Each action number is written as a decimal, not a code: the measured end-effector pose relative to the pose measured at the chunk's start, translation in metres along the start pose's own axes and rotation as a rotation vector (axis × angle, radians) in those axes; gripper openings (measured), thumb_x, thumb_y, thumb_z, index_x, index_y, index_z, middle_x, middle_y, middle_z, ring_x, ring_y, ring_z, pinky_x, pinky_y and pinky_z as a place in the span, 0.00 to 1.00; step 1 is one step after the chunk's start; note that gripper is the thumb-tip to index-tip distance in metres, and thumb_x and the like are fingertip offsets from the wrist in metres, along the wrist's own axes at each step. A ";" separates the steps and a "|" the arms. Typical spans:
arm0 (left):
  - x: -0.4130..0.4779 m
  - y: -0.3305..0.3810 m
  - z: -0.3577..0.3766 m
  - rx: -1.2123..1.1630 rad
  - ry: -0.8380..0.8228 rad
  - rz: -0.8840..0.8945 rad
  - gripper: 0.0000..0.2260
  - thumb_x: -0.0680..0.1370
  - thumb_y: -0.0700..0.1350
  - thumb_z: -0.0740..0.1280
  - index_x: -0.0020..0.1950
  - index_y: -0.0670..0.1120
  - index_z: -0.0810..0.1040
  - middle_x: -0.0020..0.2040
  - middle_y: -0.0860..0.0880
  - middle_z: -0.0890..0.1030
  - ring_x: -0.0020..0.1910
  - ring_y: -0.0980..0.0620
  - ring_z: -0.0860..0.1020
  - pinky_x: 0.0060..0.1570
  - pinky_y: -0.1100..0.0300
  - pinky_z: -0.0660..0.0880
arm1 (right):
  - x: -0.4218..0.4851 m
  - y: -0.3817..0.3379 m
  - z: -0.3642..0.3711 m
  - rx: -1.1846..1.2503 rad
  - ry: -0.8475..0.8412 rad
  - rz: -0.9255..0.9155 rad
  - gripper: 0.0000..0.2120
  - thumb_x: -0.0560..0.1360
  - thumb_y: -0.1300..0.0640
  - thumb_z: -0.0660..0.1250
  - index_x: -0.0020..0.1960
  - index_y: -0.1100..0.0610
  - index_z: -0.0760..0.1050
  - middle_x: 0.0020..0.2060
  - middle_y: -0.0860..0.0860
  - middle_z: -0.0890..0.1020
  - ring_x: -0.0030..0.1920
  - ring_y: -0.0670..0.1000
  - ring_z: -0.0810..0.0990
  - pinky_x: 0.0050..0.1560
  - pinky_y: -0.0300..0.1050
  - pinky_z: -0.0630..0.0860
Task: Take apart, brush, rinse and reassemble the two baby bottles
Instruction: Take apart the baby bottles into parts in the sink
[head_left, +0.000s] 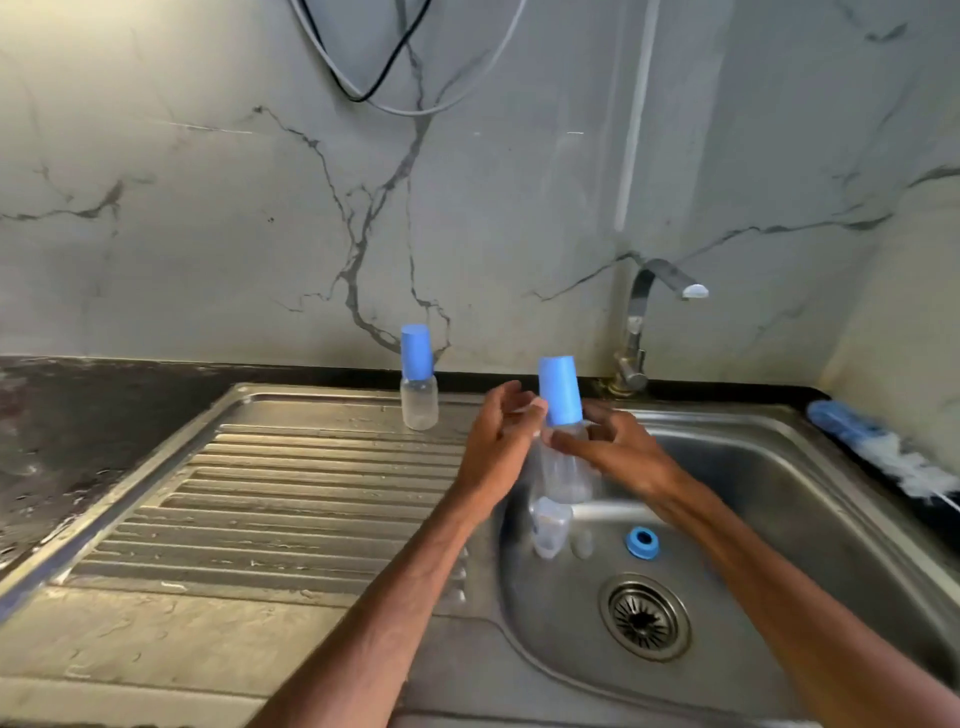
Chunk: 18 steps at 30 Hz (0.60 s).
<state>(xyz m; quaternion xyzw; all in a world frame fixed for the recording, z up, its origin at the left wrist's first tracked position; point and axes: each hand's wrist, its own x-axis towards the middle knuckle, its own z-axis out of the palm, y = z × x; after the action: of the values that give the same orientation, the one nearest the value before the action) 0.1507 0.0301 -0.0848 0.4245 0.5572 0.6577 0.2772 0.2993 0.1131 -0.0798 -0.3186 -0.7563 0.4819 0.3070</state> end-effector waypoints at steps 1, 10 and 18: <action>0.000 0.003 0.014 -0.144 -0.076 -0.089 0.19 0.84 0.43 0.65 0.74 0.40 0.70 0.64 0.43 0.80 0.60 0.48 0.80 0.69 0.46 0.74 | -0.013 0.005 -0.012 0.090 -0.049 0.054 0.21 0.70 0.41 0.80 0.59 0.47 0.84 0.50 0.50 0.88 0.49 0.51 0.87 0.43 0.42 0.81; -0.014 -0.032 0.059 -0.126 -0.345 -0.218 0.15 0.83 0.41 0.66 0.65 0.31 0.77 0.62 0.34 0.82 0.62 0.37 0.81 0.66 0.42 0.76 | -0.058 0.053 -0.047 -0.040 -0.146 0.250 0.21 0.71 0.41 0.78 0.51 0.58 0.85 0.43 0.48 0.87 0.44 0.50 0.85 0.48 0.46 0.80; -0.010 -0.039 0.059 0.024 -0.108 -0.129 0.19 0.71 0.55 0.80 0.55 0.45 0.84 0.48 0.50 0.88 0.49 0.53 0.86 0.53 0.54 0.82 | -0.052 0.047 -0.028 -0.412 0.158 0.165 0.20 0.65 0.38 0.81 0.41 0.54 0.82 0.32 0.46 0.80 0.34 0.48 0.79 0.35 0.43 0.73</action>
<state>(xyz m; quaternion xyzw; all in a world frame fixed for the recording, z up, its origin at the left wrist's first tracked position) 0.2027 0.0600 -0.1244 0.4257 0.5756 0.6078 0.3436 0.3613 0.1032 -0.1221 -0.4718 -0.7839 0.3142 0.2532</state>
